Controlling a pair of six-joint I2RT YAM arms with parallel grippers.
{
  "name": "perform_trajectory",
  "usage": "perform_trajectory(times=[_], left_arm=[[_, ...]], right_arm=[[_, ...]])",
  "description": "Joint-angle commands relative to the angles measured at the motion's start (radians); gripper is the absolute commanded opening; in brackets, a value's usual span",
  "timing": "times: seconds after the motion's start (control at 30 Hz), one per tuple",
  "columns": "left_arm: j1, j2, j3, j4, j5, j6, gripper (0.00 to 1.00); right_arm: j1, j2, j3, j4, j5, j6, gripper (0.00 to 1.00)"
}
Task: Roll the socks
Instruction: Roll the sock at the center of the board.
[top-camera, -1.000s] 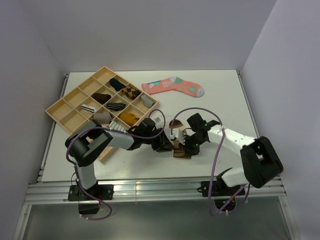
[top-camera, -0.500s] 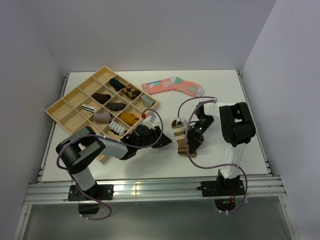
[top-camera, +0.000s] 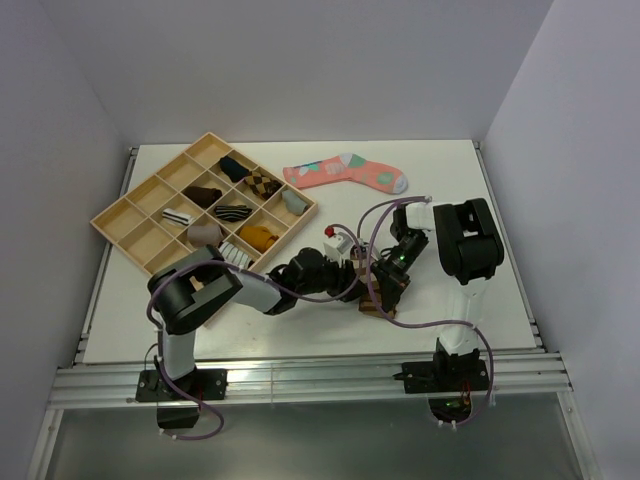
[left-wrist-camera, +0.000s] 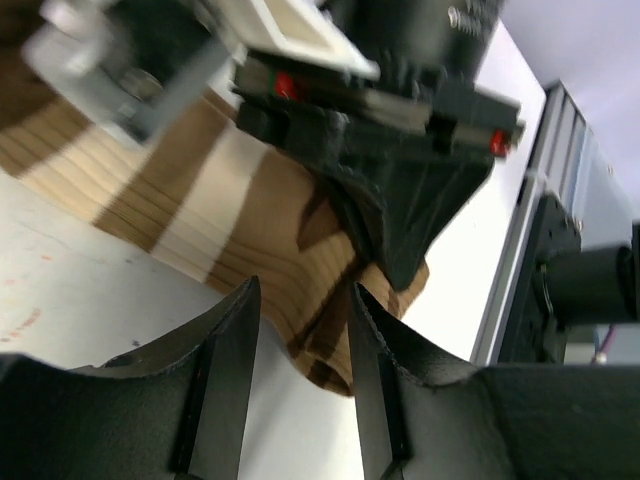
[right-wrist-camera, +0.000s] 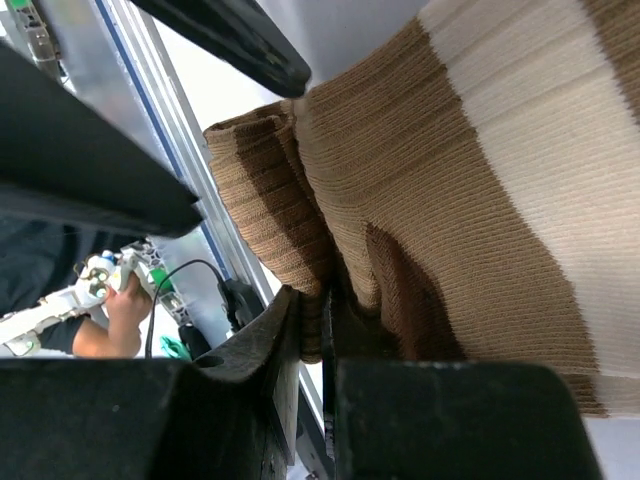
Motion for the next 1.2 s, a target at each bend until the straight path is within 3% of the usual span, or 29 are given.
perform_trajectory(times=[0.0,0.8,1.17], left_arm=[[-0.003,0.021,0.025,0.071,0.112,0.063,0.45],[-0.04,0.116,0.025,0.151,0.208,0.026,0.44],[-0.08,0.12,0.1,-0.088,0.122,0.022,0.12]], right_arm=[[-0.007,0.025,0.022,0.033,0.072,-0.004,0.06],[-0.02,0.036,0.054,0.065,0.088,0.125,0.04],[-0.018,-0.064,0.0,0.185,0.155,0.22,0.16]])
